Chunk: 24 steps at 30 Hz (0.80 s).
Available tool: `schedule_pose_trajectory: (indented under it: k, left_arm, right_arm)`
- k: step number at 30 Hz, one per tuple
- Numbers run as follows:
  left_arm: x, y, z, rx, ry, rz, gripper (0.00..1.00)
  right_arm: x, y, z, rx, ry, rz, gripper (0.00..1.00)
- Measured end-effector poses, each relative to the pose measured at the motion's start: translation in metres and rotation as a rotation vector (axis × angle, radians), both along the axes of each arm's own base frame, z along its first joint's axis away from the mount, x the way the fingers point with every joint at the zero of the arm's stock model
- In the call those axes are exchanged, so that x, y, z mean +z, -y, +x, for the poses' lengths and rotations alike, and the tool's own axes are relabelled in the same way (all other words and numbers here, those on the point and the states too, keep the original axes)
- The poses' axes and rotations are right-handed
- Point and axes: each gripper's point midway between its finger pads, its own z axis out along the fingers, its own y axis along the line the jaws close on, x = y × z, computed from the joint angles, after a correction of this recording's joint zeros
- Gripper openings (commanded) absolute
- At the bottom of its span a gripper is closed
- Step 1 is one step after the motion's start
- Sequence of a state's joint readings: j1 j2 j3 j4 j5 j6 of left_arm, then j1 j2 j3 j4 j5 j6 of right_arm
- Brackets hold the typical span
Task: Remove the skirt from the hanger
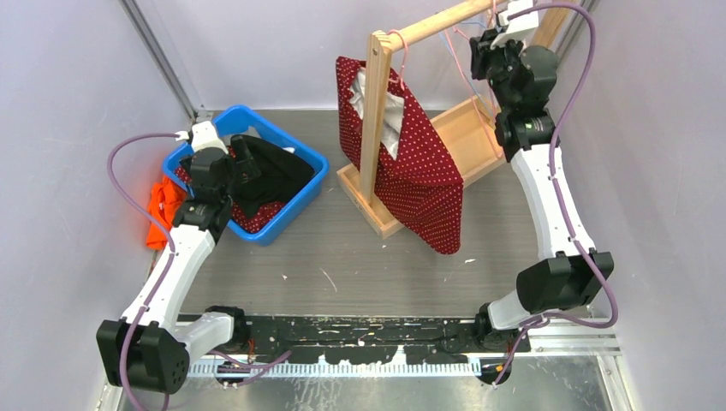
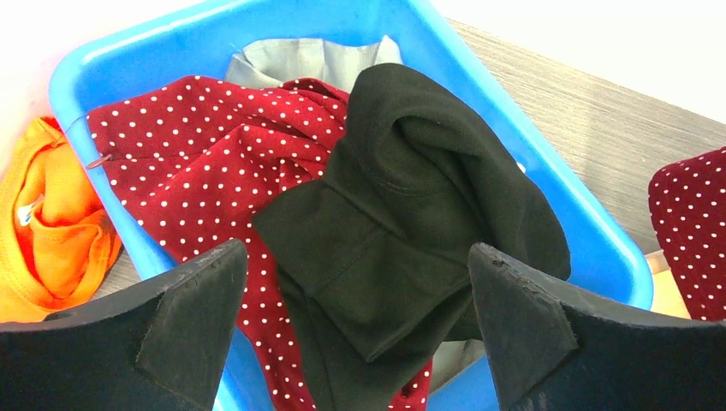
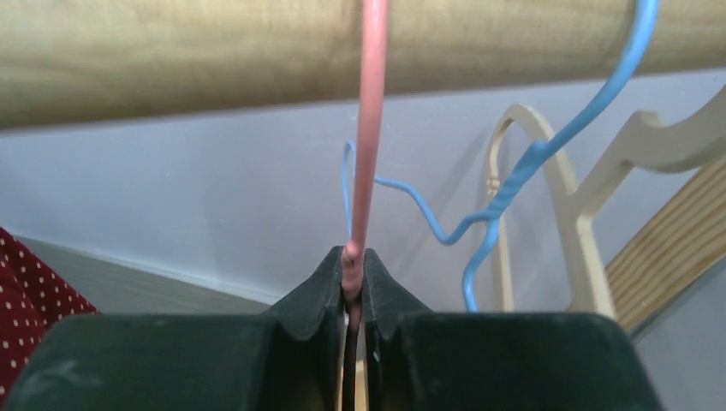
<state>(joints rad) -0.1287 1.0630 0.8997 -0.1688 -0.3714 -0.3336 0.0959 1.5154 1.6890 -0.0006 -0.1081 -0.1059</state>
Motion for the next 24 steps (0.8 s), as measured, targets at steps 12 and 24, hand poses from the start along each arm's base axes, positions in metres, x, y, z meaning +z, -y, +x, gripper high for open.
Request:
schedule_pose_trajectory:
  k: [12, 24]
  left_arm:
    - [-0.004, 0.002, 0.000, -0.012, -0.008, -0.004, 0.99]
    - [-0.008, 0.003, 0.002, -0.016, -0.018, -0.005, 0.99]
  right_arm:
    - [-0.135, 0.004, 0.007, -0.022, -0.362, 0.018, 0.84]
    - [-0.083, 0.022, -0.037, -0.103, -0.214, 0.067, 0.88]
